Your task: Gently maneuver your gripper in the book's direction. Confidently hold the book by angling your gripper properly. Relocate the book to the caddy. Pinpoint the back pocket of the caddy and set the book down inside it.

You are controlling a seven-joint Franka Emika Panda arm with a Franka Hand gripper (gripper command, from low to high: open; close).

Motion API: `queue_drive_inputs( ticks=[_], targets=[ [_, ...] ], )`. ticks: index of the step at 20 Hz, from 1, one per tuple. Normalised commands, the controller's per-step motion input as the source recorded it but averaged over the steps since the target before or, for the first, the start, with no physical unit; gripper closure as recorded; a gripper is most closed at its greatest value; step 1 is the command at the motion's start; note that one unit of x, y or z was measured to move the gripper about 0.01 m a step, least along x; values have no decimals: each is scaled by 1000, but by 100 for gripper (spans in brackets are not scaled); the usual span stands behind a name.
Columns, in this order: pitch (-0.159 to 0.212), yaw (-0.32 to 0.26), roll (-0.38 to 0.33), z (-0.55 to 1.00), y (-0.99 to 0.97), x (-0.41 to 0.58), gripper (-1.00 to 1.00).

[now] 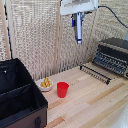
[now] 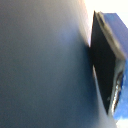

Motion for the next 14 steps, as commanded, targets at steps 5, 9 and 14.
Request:
queue_drive_inputs(
  ticks=[5,9,14],
  targets=[
    [-9,-208,-14,-1,697,0,100],
    [-42,-213,-3,0,680,0,100],
    [-75,-223,0,0,645,0,100]
  ],
)
